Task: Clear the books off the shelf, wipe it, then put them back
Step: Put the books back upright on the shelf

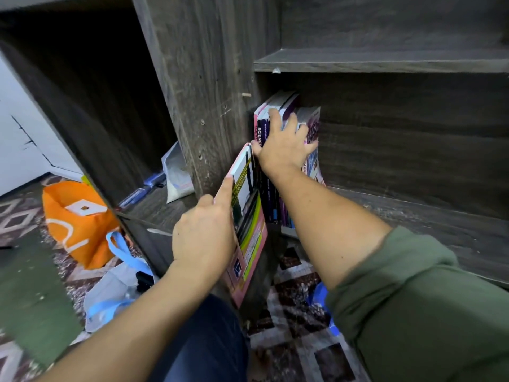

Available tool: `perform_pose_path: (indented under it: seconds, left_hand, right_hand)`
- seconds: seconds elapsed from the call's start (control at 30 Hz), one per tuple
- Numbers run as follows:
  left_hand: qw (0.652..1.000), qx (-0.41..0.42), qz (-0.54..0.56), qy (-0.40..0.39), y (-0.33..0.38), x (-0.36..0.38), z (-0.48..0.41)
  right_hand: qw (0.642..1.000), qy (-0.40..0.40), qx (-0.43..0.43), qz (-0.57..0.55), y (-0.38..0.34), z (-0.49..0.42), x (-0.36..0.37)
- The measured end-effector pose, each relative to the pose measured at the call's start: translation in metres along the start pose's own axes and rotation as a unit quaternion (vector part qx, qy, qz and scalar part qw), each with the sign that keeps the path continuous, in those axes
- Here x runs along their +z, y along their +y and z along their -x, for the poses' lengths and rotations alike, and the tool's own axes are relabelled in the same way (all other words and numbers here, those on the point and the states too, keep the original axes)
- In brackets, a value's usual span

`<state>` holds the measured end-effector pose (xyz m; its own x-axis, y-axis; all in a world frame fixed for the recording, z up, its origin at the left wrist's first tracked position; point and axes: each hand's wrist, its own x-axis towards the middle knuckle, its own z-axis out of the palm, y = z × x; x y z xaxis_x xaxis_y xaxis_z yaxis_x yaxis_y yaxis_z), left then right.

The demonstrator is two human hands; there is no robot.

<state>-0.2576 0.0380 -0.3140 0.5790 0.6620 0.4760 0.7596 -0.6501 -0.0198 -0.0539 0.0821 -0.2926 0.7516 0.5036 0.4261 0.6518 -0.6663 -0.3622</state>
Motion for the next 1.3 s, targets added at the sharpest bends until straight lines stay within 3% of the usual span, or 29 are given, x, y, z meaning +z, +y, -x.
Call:
perform_pose_path:
  seconds: [0.27, 0.47, 0.63, 0.87, 1.07, 1.17, 1.23, 1.3]
  left_hand:
    - [1.0, -0.006, 0.001, 0.015, -0.003, -0.002, -0.009]
    - [1.0, -0.004, 0.005, 0.027, 0.019, -0.017, -0.044]
    - [0.999, 0.02, -0.001, 0.028, 0.05, -0.031, -0.082]
    - [0.991, 0.042, 0.019, 0.124, 0.048, -0.054, -0.139]
    - [0.996, 0.068, 0.038, 0.054, 0.062, 0.014, -0.145]
    - [0.97, 0.071, 0.168, 0.159, 0.058, 0.038, -0.153]
    - [0.93, 0.097, 0.234, 0.266, 0.059, 0.05, -0.148]
    - [0.918, 0.082, 0.255, 0.293, 0.063, 0.071, -0.124]
  right_hand:
    - [1.0, 0.017, 0.001, 0.007, 0.005, 0.0, 0.0]
    - [0.999, 0.05, -0.008, -0.005, 0.029, 0.0, -0.007]
    - [0.999, 0.031, -0.012, -0.02, 0.038, -0.001, -0.015]
    - [0.999, 0.025, -0.018, -0.016, 0.047, -0.004, -0.016]
    - [0.999, -0.006, -0.049, -0.009, 0.049, -0.002, -0.019]
    - [0.989, -0.037, -0.136, -0.046, 0.061, 0.003, -0.021]
    - [0.968, -0.003, -0.221, -0.12, 0.076, 0.012, -0.02]
    - [0.955, 0.048, -0.247, -0.156, 0.096, 0.024, -0.015]
